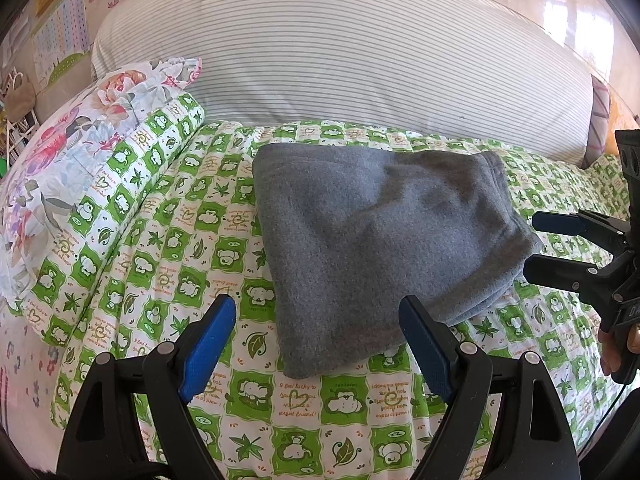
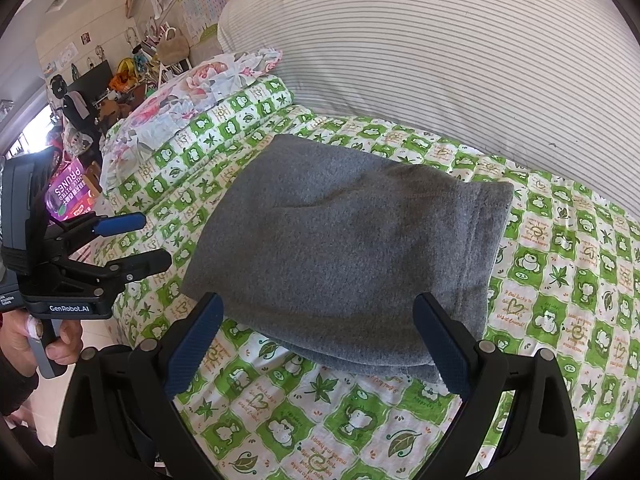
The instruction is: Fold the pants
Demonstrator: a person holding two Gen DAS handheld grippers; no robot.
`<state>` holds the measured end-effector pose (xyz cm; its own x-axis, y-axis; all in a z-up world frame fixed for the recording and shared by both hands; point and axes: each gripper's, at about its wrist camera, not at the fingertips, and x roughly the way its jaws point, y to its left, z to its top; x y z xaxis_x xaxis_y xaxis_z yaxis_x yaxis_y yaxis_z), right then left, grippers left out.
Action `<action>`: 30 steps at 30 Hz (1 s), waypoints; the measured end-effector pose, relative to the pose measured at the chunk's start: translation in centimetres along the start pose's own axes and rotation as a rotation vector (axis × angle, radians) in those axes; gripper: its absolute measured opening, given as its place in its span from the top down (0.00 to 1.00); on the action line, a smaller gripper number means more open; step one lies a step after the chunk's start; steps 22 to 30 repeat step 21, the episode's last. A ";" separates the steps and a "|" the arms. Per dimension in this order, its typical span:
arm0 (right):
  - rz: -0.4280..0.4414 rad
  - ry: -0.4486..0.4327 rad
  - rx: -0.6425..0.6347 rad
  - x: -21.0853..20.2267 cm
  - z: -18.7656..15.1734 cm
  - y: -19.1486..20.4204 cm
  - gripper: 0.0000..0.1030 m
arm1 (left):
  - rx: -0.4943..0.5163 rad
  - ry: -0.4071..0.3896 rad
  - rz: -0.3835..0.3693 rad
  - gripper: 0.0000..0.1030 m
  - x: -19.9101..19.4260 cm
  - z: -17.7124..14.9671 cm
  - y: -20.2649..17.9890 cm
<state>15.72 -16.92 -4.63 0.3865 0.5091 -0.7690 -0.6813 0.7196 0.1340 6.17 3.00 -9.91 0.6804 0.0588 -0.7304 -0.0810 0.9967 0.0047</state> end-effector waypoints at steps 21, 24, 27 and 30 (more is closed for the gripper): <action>-0.001 -0.013 0.016 -0.2 0.1 -0.1 0.07 | 0.010 0.010 -0.010 0.18 0.7 0.8 -0.3; -0.001 -0.013 0.016 -0.2 0.1 -0.1 0.07 | 0.010 0.010 -0.010 0.18 0.7 0.8 -0.3; -0.001 -0.013 0.016 -0.2 0.1 -0.1 0.07 | 0.010 0.010 -0.010 0.18 0.7 0.8 -0.3; -0.001 -0.013 0.016 -0.2 0.1 -0.1 0.07 | 0.010 0.010 -0.010 0.18 0.7 0.8 -0.3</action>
